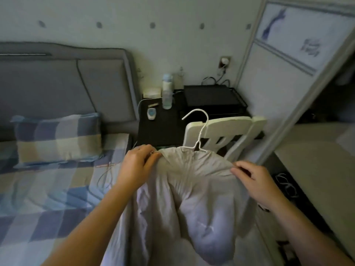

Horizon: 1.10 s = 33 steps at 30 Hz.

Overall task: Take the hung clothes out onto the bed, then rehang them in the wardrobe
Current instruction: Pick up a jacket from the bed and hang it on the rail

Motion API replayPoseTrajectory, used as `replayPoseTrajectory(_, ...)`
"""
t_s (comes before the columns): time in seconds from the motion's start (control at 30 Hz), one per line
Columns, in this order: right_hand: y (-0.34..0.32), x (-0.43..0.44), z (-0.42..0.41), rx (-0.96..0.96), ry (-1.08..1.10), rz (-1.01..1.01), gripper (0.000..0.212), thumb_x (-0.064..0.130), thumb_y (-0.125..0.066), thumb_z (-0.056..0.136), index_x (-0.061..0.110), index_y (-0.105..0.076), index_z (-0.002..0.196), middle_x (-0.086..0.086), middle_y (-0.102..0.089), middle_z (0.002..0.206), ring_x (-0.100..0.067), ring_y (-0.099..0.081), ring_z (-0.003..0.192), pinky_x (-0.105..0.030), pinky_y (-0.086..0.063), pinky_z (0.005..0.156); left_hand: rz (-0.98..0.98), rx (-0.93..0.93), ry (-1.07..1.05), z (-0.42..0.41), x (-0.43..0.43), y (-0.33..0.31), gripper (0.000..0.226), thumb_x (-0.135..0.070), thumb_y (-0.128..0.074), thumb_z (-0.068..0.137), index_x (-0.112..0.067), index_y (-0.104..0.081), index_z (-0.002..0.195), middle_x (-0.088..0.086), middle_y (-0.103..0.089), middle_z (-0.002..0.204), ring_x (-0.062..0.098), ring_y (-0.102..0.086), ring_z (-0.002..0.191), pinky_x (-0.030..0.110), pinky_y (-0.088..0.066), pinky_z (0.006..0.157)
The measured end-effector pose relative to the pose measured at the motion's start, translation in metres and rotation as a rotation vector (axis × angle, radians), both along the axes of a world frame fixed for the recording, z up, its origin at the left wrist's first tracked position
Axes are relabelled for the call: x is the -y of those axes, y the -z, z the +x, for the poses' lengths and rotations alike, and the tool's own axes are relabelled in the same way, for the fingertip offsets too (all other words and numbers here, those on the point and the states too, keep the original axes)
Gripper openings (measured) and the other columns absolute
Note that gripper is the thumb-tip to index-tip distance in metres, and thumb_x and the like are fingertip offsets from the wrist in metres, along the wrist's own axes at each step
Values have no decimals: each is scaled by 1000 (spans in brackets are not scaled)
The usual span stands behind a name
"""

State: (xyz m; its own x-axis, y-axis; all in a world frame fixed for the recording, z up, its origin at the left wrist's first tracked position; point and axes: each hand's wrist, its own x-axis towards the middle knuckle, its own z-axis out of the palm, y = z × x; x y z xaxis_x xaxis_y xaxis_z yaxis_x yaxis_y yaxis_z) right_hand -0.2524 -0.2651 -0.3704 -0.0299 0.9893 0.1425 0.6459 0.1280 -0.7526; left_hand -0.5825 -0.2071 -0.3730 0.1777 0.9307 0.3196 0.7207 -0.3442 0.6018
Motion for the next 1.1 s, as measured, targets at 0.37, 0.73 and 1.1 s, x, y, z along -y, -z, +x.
replayPoseTrajectory(0.37, -19, -37, 107, 97, 466, 63, 35, 19, -60, 96, 30, -50, 64, 13, -52, 61, -3, -45, 58, -26, -38, 61, 67, 96, 558, 179, -169, -22, 9, -37, -55, 96, -31, -61, 97, -19, -55, 88, -2, -54, 84, 22, -45, 76)
replayPoseTrajectory(0.73, -96, -31, 163, 286, 1003, 141, 19, 29, -61, 94, 19, -71, 82, 4, -66, 69, -11, -61, 66, -36, -48, 65, 13, 176, 1082, 377, -272, -73, 38, -52, -53, 90, -23, -67, 110, -6, -65, 107, 10, -57, 97, 27, -45, 89)
replayPoseTrajectory(1.1, -212, 19, 244, 573, 1382, 203, 18, 32, -56, 96, 25, -66, 82, 10, -64, 72, -7, -59, 69, -38, -51, 67, 139, 430, 1292, 587, -228, -174, 11, -19, -59, 97, -16, -69, 101, -5, -65, 89, -3, -56, 79, 6, -40, 70)
